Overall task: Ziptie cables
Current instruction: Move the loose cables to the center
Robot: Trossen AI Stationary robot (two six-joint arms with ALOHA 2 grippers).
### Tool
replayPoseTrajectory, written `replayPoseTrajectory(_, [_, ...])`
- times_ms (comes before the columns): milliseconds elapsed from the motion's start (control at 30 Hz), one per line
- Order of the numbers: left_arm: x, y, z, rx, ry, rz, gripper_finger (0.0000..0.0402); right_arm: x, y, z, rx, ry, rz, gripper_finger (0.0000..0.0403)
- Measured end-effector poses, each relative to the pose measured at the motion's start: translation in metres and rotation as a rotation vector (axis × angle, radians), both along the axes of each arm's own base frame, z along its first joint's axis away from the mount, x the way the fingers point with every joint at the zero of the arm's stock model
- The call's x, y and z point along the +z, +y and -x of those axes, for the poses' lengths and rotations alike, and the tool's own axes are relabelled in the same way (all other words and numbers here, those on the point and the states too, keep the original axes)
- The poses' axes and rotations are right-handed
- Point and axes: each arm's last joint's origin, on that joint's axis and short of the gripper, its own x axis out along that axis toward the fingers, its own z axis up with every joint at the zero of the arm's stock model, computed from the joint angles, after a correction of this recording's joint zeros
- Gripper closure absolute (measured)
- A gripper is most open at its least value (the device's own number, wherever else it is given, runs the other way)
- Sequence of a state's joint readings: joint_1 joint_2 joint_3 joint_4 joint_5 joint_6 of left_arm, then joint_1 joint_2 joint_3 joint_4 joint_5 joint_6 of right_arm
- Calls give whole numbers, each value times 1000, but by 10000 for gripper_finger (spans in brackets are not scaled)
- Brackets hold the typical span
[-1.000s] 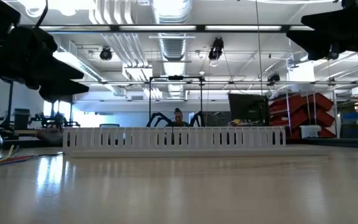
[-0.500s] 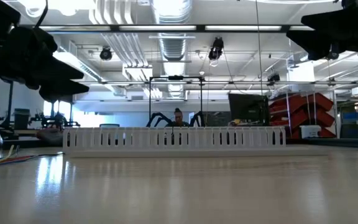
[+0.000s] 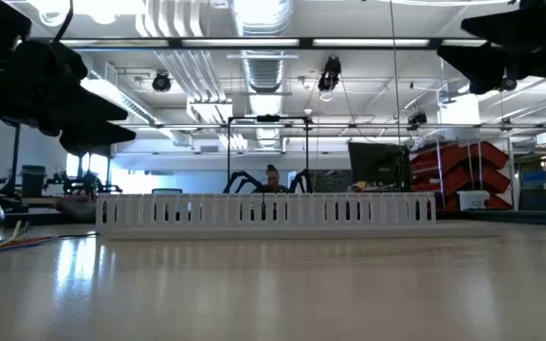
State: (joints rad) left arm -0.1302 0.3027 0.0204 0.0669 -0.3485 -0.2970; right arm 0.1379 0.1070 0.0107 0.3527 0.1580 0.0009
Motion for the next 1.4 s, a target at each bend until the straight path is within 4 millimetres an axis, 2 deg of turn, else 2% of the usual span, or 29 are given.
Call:
replayPoseTrajectory(100, [0,0,0,0,0,0,127,0,1,0,95,-8,-260,94])
replayPoseTrajectory(167, [0,0,0,0,0,0,127,1,1,0,120,-20,-353,94])
replayPoseTrajectory(300, [0,0,0,0,0,0,127,8,0,2,135,-93,-385,94])
replayPoseTrajectory(733, [0,0,0,0,0,0,127,9,0,1,144,-104,-399,94])
replayPoseTrajectory(833, [0,0,0,0,0,0,127,11,-2,1,64,-136,-422,94])
replayPoseTrajectory(1033, [0,0,0,0,-5,1,127,6,-6,-4,-142,-92,-350,94])
replayPoseTrajectory(1233, [10,0,-2,1,-108,20,127,5,-4,-13,-146,-36,-241,94])
replayPoseTrajectory(1400, [28,0,-3,13,-295,25,127,7,1,-34,-107,69,-79,94])
